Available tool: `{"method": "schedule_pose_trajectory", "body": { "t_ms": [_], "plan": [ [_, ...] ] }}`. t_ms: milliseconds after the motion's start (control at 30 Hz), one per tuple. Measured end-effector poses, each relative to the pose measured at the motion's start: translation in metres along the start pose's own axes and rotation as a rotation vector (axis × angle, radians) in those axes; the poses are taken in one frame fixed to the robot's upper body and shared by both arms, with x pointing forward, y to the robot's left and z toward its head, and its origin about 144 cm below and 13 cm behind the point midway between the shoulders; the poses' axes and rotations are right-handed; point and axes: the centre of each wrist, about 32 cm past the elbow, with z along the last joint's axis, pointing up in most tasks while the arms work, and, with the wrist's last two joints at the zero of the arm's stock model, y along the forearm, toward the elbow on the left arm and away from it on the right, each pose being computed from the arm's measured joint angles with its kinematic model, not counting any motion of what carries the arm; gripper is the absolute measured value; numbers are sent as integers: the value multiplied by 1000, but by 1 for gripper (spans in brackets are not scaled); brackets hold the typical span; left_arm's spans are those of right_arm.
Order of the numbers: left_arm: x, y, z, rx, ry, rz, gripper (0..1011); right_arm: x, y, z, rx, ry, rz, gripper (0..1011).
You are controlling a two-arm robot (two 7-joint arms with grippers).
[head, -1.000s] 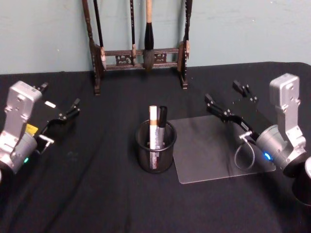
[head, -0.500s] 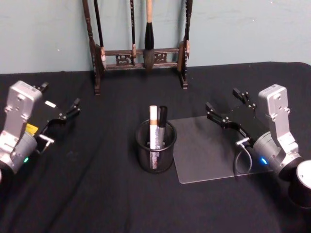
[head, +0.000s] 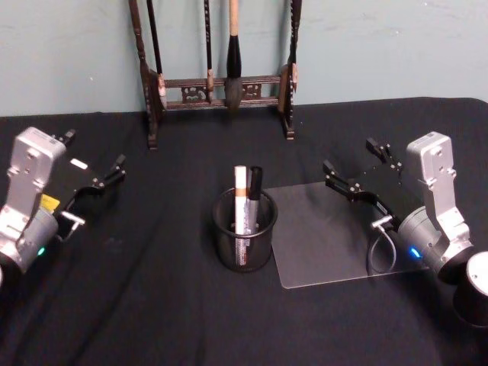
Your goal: Pick up the water-based marker from the table and place it into the pen holder.
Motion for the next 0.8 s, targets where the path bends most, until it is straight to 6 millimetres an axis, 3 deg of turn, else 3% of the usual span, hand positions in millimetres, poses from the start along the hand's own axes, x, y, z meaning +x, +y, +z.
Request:
{"method": "schedule_pose_trajectory", "body": {
  "t_ms": [800],
  "plan": [
    [0, 0, 0, 0, 0, 0, 1001, 0, 0, 0, -1, 2, 1, 1002]
  ]
}}
